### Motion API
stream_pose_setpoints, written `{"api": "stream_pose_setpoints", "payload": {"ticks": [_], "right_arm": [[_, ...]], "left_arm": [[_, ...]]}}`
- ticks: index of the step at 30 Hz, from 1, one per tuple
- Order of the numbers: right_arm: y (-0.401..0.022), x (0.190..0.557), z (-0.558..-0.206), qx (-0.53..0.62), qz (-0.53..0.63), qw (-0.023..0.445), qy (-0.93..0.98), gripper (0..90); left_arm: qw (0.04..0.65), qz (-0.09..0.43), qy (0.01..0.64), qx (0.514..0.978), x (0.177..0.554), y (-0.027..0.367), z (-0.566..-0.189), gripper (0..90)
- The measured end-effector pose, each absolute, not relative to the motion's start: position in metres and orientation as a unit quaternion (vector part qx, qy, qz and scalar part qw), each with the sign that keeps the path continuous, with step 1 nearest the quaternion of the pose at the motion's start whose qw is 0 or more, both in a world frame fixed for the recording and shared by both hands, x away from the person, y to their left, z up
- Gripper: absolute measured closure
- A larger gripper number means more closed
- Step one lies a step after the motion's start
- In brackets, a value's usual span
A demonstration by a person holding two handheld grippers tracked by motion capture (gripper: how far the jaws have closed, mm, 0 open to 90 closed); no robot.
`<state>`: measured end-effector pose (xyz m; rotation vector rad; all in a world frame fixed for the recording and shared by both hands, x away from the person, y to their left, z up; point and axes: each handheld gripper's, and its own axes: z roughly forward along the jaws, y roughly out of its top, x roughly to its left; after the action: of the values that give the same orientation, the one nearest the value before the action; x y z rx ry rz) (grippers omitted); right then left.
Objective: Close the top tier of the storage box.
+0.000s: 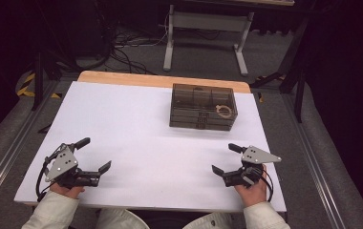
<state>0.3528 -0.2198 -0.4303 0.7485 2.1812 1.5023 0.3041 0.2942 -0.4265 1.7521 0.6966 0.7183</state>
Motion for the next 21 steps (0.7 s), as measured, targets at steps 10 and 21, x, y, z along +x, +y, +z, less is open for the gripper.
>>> {"api": "stream_pose_setpoints", "payload": {"ticks": [10, 21], "right_arm": [[-0.228, 0.348, -0.452, 0.283, 0.539, 0.181, 0.772, 0.0], [-0.226, 0.35, -0.453, 0.266, 0.538, 0.194, 0.776, 0.0]], "left_arm": [[0.52, 0.306, 0.3, 0.739, 0.295, 0.303, -0.433, 0.5], [0.532, 0.291, 0.311, 0.732, 0.297, 0.304, -0.437, 0.1]]}}
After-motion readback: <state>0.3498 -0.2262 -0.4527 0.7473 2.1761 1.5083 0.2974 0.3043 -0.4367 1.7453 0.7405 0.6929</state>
